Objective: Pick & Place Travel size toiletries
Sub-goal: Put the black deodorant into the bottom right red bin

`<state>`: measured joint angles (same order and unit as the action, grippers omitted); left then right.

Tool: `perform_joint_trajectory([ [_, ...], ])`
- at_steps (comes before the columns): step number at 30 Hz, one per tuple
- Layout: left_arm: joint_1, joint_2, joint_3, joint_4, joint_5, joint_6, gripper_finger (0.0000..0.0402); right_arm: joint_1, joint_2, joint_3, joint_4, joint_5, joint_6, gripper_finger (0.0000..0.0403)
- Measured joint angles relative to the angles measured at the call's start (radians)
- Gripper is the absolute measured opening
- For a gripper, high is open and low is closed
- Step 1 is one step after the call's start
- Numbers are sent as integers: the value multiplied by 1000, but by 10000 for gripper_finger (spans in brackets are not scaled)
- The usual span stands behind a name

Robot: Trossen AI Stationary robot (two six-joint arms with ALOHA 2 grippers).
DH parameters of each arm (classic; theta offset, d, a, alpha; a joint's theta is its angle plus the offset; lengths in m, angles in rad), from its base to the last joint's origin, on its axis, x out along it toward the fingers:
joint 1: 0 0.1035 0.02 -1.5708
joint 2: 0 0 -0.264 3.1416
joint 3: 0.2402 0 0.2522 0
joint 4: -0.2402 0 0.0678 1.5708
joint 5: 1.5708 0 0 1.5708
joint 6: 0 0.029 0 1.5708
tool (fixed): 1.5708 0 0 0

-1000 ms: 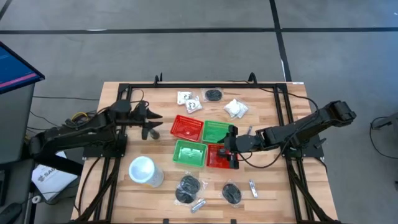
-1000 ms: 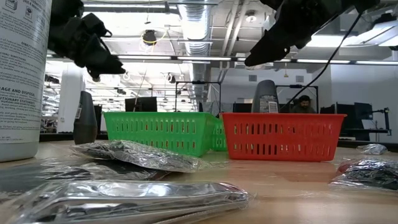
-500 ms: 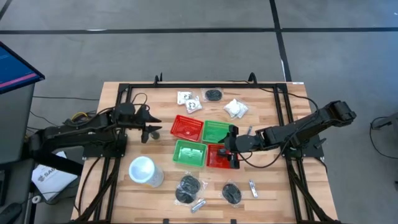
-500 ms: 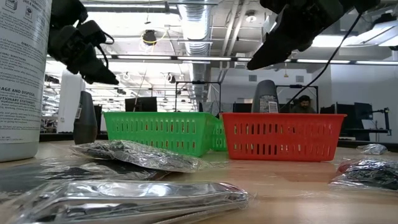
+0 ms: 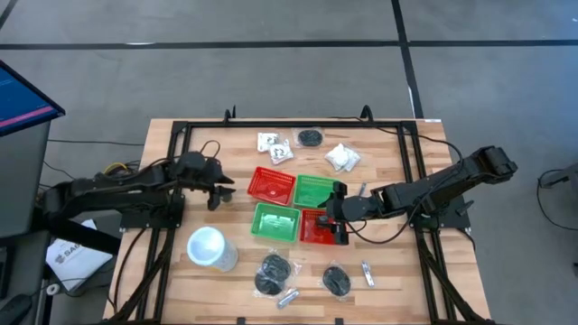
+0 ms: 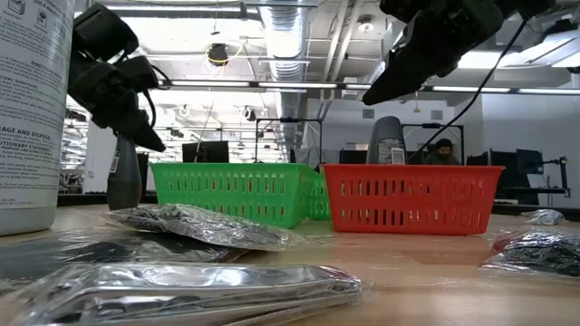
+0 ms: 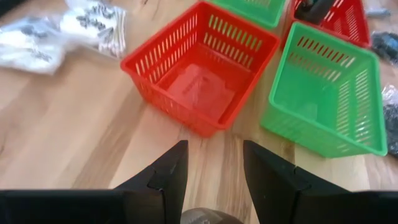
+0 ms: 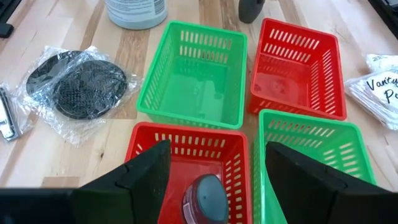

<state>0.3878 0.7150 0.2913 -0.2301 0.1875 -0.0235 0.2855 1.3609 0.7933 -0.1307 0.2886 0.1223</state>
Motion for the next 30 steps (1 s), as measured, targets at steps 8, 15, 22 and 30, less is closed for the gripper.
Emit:
perform_joint_trajectory([
  [8, -26, 63, 0, -3, 0, 0, 145, 0, 0, 0, -17, 0, 1, 249],
  [15, -34, 105, 0, -17, 0, 0, 145, 0, 0, 0, -20, 0, 1, 249],
  [22, -34, 172, -4, -8, 3, -4, 145, 0, 0, 0, -23, 0, 1, 249],
  [30, -34, 187, -5, -5, 4, -6, 145, 0, 0, 0, -23, 0, 1, 249],
])
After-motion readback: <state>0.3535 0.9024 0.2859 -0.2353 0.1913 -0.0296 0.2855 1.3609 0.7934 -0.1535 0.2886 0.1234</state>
